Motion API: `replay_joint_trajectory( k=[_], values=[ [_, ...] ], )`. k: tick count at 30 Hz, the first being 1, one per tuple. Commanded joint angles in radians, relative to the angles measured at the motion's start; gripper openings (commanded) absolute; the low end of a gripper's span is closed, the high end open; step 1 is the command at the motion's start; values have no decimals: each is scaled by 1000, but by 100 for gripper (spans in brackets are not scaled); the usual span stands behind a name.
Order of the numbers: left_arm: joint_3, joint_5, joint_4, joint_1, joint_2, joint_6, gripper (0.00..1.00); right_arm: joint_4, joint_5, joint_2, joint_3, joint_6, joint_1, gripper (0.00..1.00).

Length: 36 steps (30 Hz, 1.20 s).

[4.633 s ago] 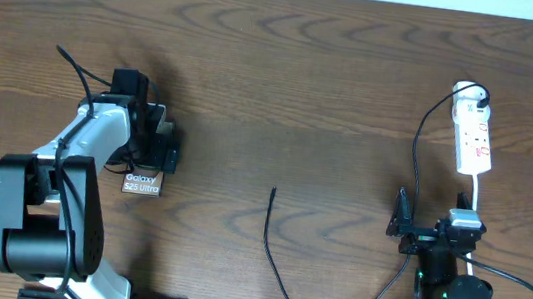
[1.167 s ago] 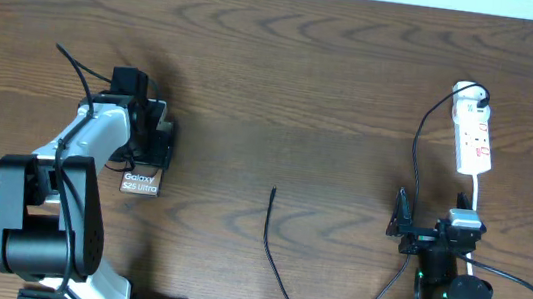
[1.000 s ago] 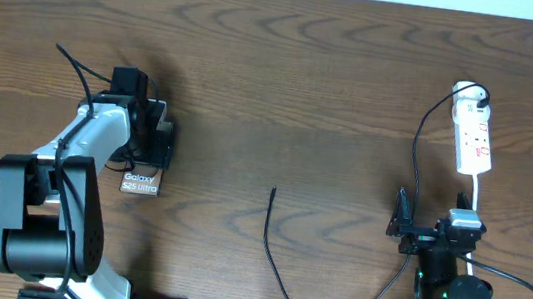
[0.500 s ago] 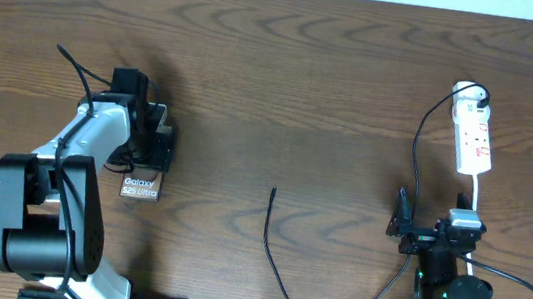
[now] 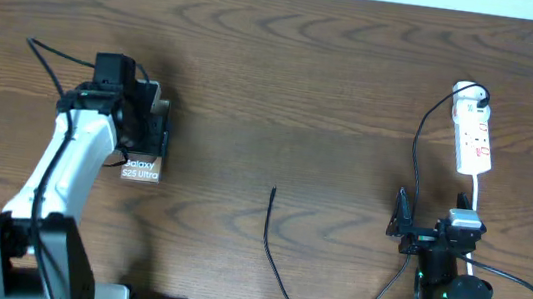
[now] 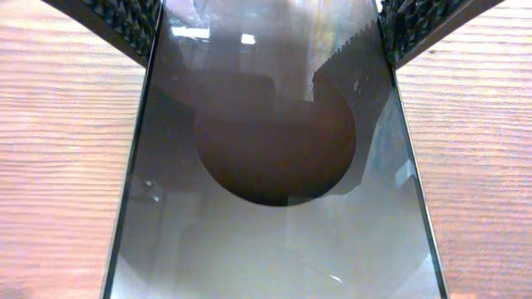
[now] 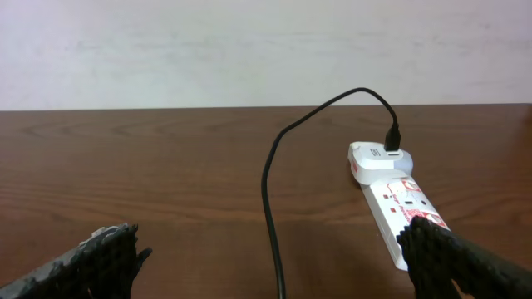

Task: Plug charger to phone and switch on socket
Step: 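Lift the phone with the left gripper and rotate it flat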

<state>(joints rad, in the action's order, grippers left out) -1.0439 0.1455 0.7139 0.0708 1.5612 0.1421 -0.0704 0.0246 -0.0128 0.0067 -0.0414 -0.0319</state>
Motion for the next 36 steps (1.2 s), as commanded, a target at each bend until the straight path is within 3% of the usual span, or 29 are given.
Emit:
replay_joint_trajectory(
  k=[1,11,17,24,29,36],
  values=[
    [-34,161,7,1,-50,-85,24,-4,4,2,-1,-6,6,99],
    [-34,636,-2,1,-59,-309,19,-4,4,2,-1,-6,6,99],
    [-34,774,-4,1,-59,-711,8,-4,4,2,-1,-6,6,99],
    [-34,1015,3,1,-59,-1131,8,-4,4,2,-1,-6,6,99],
    [-34,1136,3,1,-59,-1320,8,-4,4,2,-1,-6,6,99],
    [-34,1221,3,1,-59,-1450,7,-4,4,2,-1,-6,6,99]
  ],
)
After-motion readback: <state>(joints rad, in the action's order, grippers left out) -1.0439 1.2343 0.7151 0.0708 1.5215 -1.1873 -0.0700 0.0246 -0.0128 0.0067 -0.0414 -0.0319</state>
